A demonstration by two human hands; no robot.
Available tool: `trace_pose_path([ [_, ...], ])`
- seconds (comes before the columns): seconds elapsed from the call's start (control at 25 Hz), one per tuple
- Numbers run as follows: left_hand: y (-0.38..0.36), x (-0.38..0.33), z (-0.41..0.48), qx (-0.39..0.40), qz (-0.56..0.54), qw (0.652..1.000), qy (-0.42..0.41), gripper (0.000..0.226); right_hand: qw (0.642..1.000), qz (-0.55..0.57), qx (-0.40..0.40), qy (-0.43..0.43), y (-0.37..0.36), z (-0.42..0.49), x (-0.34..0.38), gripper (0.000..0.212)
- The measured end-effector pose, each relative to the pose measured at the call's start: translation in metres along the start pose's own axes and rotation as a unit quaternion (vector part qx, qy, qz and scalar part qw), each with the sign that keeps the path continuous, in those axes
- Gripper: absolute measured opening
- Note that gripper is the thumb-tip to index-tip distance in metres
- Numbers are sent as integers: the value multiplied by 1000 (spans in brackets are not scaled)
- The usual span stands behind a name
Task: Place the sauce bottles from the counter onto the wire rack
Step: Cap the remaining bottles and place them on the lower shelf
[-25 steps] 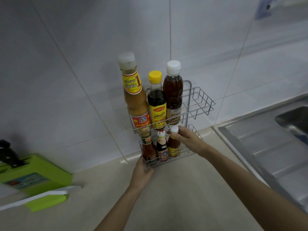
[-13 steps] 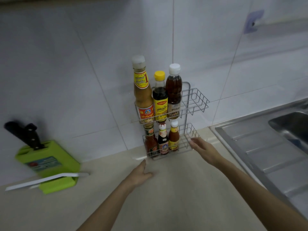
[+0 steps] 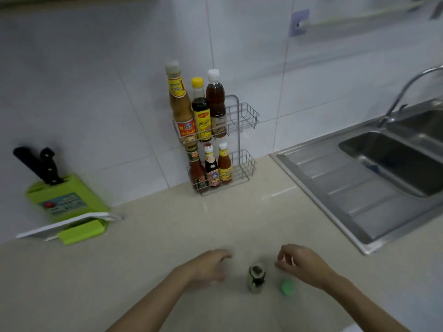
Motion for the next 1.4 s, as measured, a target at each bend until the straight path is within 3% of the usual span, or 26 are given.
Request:
trace_pose_path([
  [0.16, -35, -26, 2, -14, -81, 995, -48, 90, 995, -71, 61, -47, -47, -34, -11, 80],
  [0.24, -44, -38, 5, -39, -136, 988, -70, 89, 992, -85, 58, -68, -64, -44, -12, 72],
  [0.4, -46, -49, 2, -88, -228, 966, -80, 49, 995, -64, -14, -74, -58, -48, -4, 39],
  [0.52, -47, -57, -4, -89, -249, 959, -102, 38, 991, 92, -78, -64, -29, -49, 11, 36],
  [0.64, -30, -61, -19, -144, -271, 945, -114, 32, 947, 260, -184, -29, 27, -52, 39, 30],
  [0.76, -3, -69, -39, -192, -298, 924, -140, 29, 930, 316, -178, 65, 72, -47, 84, 30],
  [0.92, 23, -88, -63, -211, -313, 908, -183, 26, 963, 180, -120, 163, 102, -38, 131, 31],
  [1.16, 30, -89, -83, -148, -328, 913, -190, 32, 964, 44, 8, 261, 112, -29, 168, 32],
  [1.28, 29, -90, -91, -145, -336, 910, -195, 32, 956, -88, -27, 279, 110, -33, 184, 44],
  [1.4, 31, -95, -92, -185, -319, 911, -182, 35, 948, -248, -103, 172, 112, -28, 186, 80],
])
Point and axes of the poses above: each hand's wrist, its own z-axis towards the middle knuckle, its own y-axis out of the back of the hand, x = y × z, the point moved 10 cm from there along z, towards the middle knuckle, and after that the axes turned 4 degrees about x, right-handed, at the moved point
